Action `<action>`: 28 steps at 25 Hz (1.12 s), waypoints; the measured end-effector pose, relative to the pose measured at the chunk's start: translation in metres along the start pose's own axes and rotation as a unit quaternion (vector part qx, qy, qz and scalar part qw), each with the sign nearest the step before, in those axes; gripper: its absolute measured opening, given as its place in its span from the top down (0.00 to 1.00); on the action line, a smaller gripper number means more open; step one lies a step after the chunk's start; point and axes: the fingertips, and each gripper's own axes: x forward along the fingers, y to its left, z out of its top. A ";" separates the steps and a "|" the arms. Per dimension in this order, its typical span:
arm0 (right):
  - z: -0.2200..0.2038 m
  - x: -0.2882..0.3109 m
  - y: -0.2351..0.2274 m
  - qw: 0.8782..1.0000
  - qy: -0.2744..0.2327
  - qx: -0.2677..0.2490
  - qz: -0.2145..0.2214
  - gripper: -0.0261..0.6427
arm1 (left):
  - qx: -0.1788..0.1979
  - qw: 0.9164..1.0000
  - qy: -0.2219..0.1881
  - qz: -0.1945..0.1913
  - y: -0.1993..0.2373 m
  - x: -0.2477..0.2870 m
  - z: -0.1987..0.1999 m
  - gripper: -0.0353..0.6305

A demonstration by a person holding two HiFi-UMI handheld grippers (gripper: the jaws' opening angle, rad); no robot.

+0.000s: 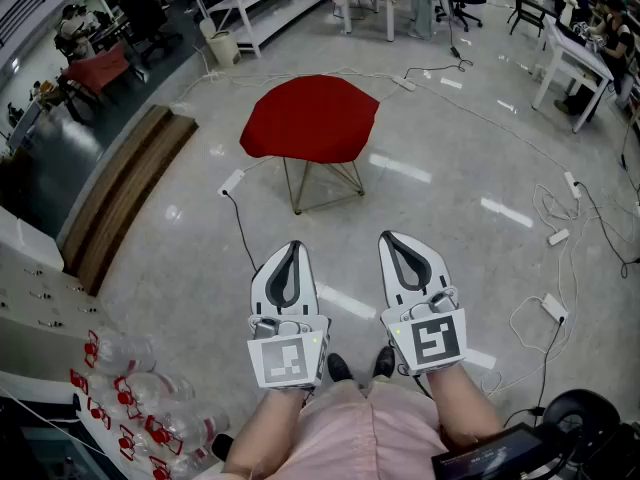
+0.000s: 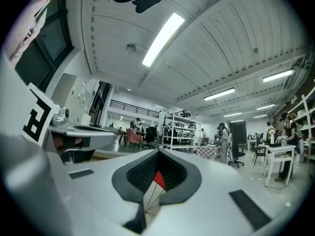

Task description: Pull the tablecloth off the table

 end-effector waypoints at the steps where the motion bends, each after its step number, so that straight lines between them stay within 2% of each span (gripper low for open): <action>1: -0.001 -0.001 -0.004 1.000 0.000 0.001 0.000 0.94 | 0.001 1.000 0.000 0.001 -0.003 0.002 0.000 0.91; 7: -0.008 -0.006 -0.024 1.000 -0.002 0.027 0.011 0.94 | 0.002 1.000 0.004 0.008 -0.020 0.011 -0.001 0.91; 12: -0.020 -0.011 -0.040 0.999 0.033 0.040 0.010 0.94 | 0.006 1.000 0.005 0.019 -0.031 0.015 -0.001 0.91; 16: -0.035 -0.012 -0.048 0.998 0.038 0.048 0.018 0.94 | 0.006 1.000 0.017 0.024 -0.041 0.017 -0.011 0.91; 22: -0.045 0.004 -0.047 0.997 0.036 0.051 0.033 0.94 | 0.001 0.999 0.028 0.027 -0.034 0.031 -0.023 0.91; 28: -0.061 0.034 -0.043 0.997 0.054 0.051 0.036 0.94 | -0.015 0.999 0.033 0.029 -0.009 0.056 -0.042 0.91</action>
